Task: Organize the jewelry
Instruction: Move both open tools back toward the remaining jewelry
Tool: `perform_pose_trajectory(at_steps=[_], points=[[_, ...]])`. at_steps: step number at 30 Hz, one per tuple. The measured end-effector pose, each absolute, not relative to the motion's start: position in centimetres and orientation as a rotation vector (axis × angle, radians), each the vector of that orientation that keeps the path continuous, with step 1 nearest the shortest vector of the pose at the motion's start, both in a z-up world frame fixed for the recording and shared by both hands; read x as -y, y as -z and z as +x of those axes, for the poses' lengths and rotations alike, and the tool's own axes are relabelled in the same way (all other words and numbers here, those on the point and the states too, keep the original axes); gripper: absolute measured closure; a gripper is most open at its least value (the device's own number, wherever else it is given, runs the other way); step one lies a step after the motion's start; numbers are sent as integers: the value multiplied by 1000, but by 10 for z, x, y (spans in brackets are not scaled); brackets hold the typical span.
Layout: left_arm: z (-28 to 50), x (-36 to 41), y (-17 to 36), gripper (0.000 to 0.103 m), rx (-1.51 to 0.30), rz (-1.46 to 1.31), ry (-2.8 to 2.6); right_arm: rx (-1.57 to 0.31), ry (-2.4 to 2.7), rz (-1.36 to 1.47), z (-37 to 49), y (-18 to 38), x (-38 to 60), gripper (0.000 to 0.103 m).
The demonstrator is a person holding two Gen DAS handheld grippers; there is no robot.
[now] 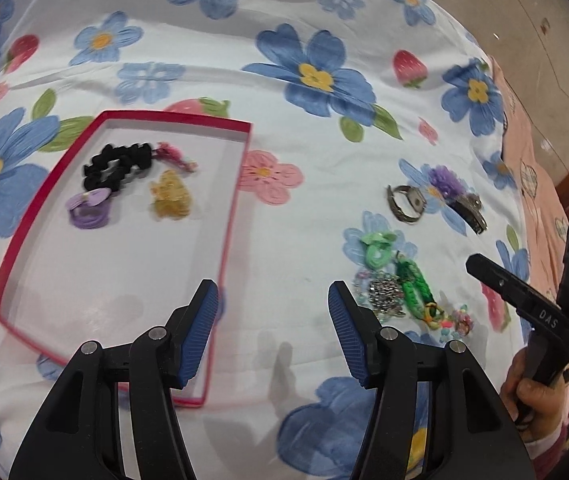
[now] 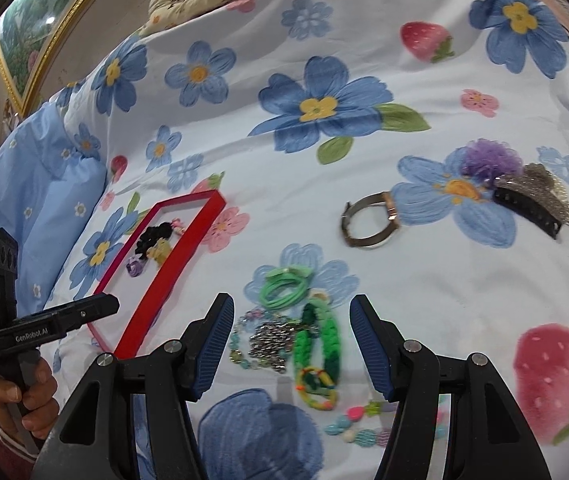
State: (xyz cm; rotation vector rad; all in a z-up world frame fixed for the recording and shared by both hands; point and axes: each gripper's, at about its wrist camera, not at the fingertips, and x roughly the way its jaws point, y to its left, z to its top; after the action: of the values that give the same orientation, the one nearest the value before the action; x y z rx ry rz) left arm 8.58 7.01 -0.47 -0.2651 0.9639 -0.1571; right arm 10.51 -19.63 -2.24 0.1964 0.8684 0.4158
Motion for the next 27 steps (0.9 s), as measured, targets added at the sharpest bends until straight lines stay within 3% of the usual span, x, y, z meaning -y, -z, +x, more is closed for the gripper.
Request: perform_pose_trajectory(at_steps=[27], points=[[149,13,21,46,-1034,-115,319,-894,-335,222,153,41,237,41]])
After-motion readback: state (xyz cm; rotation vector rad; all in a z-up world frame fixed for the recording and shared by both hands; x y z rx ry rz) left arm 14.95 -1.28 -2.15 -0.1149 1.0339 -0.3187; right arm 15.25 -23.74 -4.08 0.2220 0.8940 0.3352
